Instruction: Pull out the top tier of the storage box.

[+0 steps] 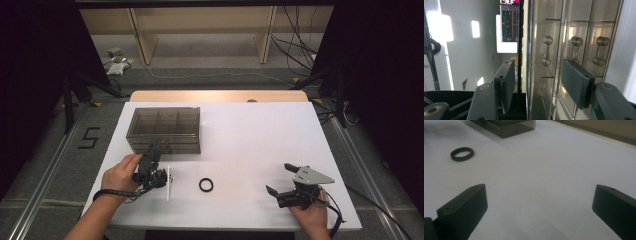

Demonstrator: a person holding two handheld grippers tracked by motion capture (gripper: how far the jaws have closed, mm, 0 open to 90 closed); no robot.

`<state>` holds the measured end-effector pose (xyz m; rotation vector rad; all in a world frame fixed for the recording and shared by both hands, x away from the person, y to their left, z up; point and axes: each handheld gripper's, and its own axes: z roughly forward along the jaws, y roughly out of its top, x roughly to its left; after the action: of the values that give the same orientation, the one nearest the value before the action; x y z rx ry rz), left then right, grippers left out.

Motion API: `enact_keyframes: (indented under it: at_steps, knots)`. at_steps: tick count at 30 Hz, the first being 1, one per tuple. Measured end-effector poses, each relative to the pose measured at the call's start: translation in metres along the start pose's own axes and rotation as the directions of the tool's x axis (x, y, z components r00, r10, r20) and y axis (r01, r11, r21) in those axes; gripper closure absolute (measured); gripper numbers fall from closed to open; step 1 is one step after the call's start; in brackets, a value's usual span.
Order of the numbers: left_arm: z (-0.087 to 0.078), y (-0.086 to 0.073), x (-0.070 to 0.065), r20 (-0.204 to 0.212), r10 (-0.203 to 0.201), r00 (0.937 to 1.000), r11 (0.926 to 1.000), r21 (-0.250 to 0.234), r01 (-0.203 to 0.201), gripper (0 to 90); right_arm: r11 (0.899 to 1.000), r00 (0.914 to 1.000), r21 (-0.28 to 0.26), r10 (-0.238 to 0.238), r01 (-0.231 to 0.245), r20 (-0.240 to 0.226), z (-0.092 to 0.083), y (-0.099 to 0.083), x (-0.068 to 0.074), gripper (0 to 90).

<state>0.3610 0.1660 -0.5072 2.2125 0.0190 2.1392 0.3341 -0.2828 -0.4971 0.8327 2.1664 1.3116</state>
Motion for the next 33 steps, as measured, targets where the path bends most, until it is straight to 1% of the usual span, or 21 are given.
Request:
enact_keyframes:
  at_steps: [1,4,10,16,17,18,21,23,25,27,28,29,33]
  knots:
    - [0.002,0.0,-0.001,0.0,-0.001,1.0,0.9999,0.014,0.001,45.3,1.0,1.0,0.0,0.0,0.0,0.0,0.0,0.0,0.0,1.1]
    - [0.004,-0.001,-0.003,-0.001,0.005,1.0,0.9997,0.023,-0.005,45.9,1.0,1.0,0.003,-0.003,0.003,-0.004,0.0,0.0,0.0,1.1]
    - [0.005,-0.001,-0.005,0.003,0.012,0.9999,0.9997,0.021,-0.012,46.9,1.0,1.0,0.001,-0.001,0.001,-0.001,0.0,0.0,0.0,1.1]
    - [0.007,-0.001,-0.005,0.014,0.016,0.9998,0.9996,0.021,-0.017,50.1,1.0,1.0,0.002,-0.002,0.002,-0.002,0.0,0.0,0.0,1.1]
    - [0.008,-0.001,-0.005,0.018,0.011,0.9998,0.9998,0.018,-0.011,50.8,1.0,1.0,0.002,-0.004,0.004,-0.003,0.001,0.0,0.0,1.1]
    - [0.009,-0.001,-0.004,0.019,0.016,0.9997,0.9996,0.023,-0.017,51.4,1.0,1.0,0.003,-0.002,0.002,-0.002,0.001,0.0,0.0,1.1]
    - [0.011,0.0,-0.004,0.021,0.013,0.9997,0.9997,0.022,-0.014,55.6,1.0,1.0,0.002,-0.003,0.003,-0.002,0.001,0.0,0.0,1.1]
    - [0.012,0.001,-0.004,0.029,0.029,0.9991,0.9993,0.024,-0.03,58.1,1.0,1.0,0.002,-0.005,0.005,-0.001,0.0,0.0,0.0,1.1]
    - [0.014,0.001,-0.005,0.033,0.029,0.999,0.9993,0.02,-0.03,59.9,1.0,1.0,0.002,-0.004,0.004,-0.001,0.0,0.0,0.0,1.1]
    - [0.015,0.002,-0.004,0.039,0.034,0.9987,0.999,0.027,-0.035,61.9,1.0,1.0,0.001,-0.006,0.006,-0.002,0.0,0.0,0.0,1.1]
    - [0.016,0.002,-0.004,0.036,0.025,0.999,0.9994,0.022,-0.026,63.0,1.0,1.0,0.002,-0.006,0.006,-0.003,0.0,0.0,0.0,1.1]
    - [0.017,0.003,-0.004,0.035,0.031,0.9989,0.9992,0.024,-0.032,63.5,1.0,1.0,0.003,-0.005,0.006,-0.003,0.0,0.0,0.0,1.1]
    - [0.021,0.005,-0.004,0.041,0.024,0.9989,0.9993,0.027,-0.025,69.0,1.0,1.0,0.003,-0.006,0.006,-0.003,0.0,0.0,0.0,1.1]
